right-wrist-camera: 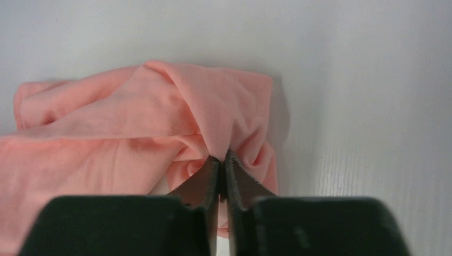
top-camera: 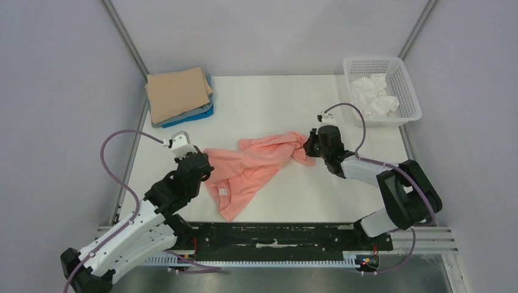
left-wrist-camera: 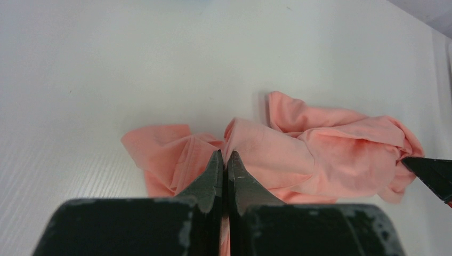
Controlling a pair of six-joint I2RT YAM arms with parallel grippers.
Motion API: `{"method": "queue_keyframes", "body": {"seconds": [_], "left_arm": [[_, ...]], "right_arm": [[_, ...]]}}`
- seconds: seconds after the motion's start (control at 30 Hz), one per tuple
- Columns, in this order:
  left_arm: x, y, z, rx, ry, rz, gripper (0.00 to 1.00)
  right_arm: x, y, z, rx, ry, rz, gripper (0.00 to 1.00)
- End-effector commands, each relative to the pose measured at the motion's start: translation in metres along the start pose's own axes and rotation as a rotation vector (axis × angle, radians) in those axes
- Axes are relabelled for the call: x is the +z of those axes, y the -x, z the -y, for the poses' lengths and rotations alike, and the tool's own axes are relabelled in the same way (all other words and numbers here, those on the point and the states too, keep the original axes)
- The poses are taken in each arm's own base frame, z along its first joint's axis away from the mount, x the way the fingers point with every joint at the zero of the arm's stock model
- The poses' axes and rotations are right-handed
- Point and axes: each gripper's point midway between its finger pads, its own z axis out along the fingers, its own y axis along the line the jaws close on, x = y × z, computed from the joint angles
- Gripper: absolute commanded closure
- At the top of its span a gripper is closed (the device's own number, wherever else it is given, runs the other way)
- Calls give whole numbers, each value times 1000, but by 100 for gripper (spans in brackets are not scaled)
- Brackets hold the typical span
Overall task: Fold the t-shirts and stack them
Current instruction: Flatten out the tshirt
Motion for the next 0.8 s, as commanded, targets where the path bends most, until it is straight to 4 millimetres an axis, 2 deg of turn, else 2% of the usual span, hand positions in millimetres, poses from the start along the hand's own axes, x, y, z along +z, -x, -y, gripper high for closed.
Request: {"method": "queue_keyframes", "body": {"seconds": [0.0, 0.07, 0.13, 0.3, 0.37, 0.4, 0.53, 0.7, 0.77], "left_arm": [[4, 25, 1, -7, 56, 91, 98], [1, 47, 6, 1, 69, 133, 98], [-10, 80, 16, -2, 61, 192, 98], [-59, 165, 40, -18, -67, 321, 98], [-87, 200, 51, -35, -159, 376, 98], [-102, 214, 54, -44, -208, 402, 98], [-169, 271, 76, -40, -463, 515, 98], [-254, 320, 101, 3, -763, 603, 98], [-277, 335, 107, 12, -829, 621, 98]], "right_arm": [[2, 31, 2, -6, -67, 97, 100], [-10, 47, 2, -32, -83, 141, 100], [-28, 71, -1, -70, -91, 185, 100], [-98, 134, -28, -183, -2, 332, 100], [-137, 161, -46, -214, 71, 413, 100], [-152, 166, -52, -227, 100, 430, 100], [-239, 209, -84, -279, 246, 607, 100], [-360, 251, -115, -317, 418, 863, 100], [-396, 260, -122, -332, 462, 923, 100]]}}
